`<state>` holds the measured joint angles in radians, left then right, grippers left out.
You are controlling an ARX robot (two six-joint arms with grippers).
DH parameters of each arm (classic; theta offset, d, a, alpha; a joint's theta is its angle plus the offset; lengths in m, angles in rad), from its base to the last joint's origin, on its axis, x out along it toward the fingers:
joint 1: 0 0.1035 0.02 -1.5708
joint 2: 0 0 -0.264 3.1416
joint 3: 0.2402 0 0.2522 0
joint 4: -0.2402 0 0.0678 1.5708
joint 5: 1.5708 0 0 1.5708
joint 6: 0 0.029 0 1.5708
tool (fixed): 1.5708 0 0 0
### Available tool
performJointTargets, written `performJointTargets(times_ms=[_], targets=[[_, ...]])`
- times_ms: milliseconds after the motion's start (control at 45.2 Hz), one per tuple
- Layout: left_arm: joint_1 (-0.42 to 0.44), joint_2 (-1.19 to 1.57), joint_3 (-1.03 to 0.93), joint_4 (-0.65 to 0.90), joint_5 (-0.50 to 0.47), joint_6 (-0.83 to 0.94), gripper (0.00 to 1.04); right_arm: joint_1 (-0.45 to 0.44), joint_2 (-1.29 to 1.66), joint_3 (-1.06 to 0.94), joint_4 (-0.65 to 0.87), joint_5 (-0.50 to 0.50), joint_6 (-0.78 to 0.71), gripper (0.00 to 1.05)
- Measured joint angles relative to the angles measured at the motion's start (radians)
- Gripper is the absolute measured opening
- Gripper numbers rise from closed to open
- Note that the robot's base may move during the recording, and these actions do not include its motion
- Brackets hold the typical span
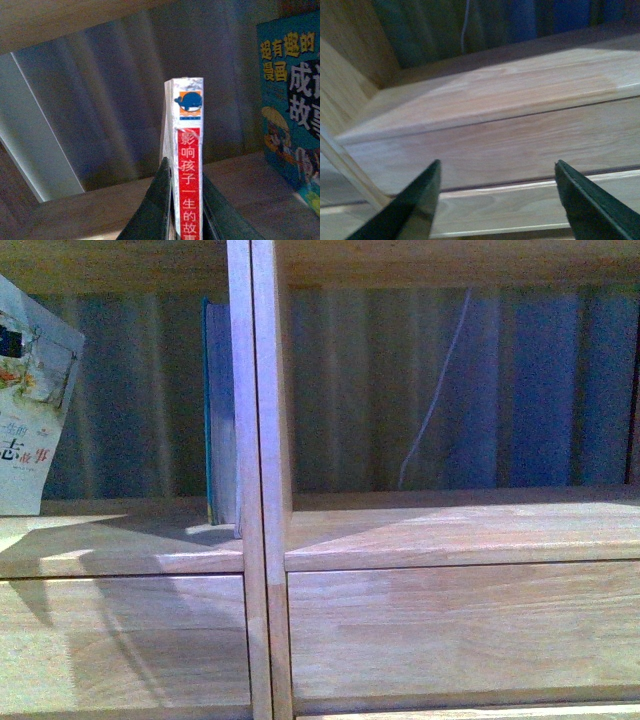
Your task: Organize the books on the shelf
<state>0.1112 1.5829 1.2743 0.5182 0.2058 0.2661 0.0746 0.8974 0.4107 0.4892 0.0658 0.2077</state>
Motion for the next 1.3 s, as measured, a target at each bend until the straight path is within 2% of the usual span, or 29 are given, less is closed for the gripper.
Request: performJointTargets(times_ms=[44, 133, 376, 707, 1127, 1194, 1304], targets=[[-0.005, 0.034, 0.026, 0.011, -0.011, 0.004, 0.07, -0.003, -0.019, -0.032, 0.009, 0.002, -0.061, 0.61], [-0.028, 0.094, 0.075, 0.034, -0.023, 0.014, 0.07, -0.050, -0.066, -0.104, 0.023, -0.062, -0.148, 0.43], [-0.094, 0.231, 0.197, 0.052, -0.043, 0.023, 0.07, -0.072, -0.177, -0.223, 0.032, -0.066, -0.191, 0.02], [-0.206, 0.404, 0.365, 0.059, -0.076, 0.062, 0.07, -0.072, -0.346, -0.327, -0.031, -0.066, -0.198, 0.03], [-0.270, 0.494, 0.454, 0.043, -0.104, 0.132, 0.07, -0.072, -0.503, -0.375, -0.138, -0.066, -0.199, 0.03], [-0.271, 0.494, 0.440, 0.053, -0.105, 0.130, 0.21, -0.072, -0.520, -0.397, -0.120, -0.067, -0.200, 0.03], [-0.272, 0.492, 0.416, 0.065, -0.114, 0.128, 0.37, -0.072, -0.554, -0.397, -0.148, -0.066, -0.201, 0.03]])
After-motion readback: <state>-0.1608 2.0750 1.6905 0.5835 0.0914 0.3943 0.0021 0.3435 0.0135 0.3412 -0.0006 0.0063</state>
